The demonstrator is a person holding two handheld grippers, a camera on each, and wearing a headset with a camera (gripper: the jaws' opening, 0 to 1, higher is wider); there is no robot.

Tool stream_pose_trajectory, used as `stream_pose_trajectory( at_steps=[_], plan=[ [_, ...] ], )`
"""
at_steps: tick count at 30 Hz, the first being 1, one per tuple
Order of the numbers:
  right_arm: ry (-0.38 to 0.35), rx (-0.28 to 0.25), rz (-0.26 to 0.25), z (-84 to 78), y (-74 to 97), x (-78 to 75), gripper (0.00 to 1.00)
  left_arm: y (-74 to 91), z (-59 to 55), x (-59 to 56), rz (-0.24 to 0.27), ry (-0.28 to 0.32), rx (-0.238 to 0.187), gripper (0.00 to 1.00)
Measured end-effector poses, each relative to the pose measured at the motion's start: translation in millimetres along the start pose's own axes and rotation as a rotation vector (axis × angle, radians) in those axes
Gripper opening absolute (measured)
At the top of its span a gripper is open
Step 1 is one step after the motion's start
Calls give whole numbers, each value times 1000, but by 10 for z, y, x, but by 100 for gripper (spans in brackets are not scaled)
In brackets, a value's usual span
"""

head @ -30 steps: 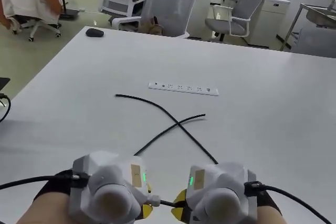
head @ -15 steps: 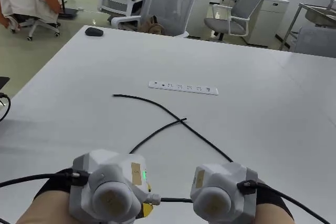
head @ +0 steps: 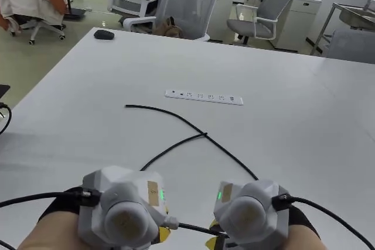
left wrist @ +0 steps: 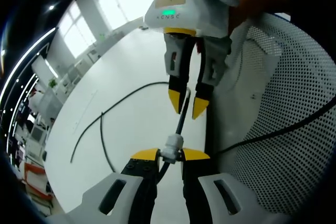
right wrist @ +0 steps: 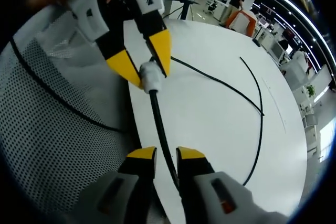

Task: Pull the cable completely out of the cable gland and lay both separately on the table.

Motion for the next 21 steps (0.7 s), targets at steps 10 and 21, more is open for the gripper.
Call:
stream_pose_trajectory(
  at_steps=[10, 21],
  plan=[
    [84, -117, -7, 287, 48, 66, 12, -14, -4, 1, -5, -3, -3, 17],
    [87, -93, -33, 232, 48, 7, 3, -50, -24, 33, -2, -2, -3, 17]
  ],
)
Point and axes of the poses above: the centre of the closed fingertips' face, and the gripper's own axes: y roughly backward along the fingers, x roughly to its left, z roughly out of its top, the point moved 3 cm from there along y, roughly backward along the fingers, and after that the axes turned 5 degrees about y, right-handed, at the moved point
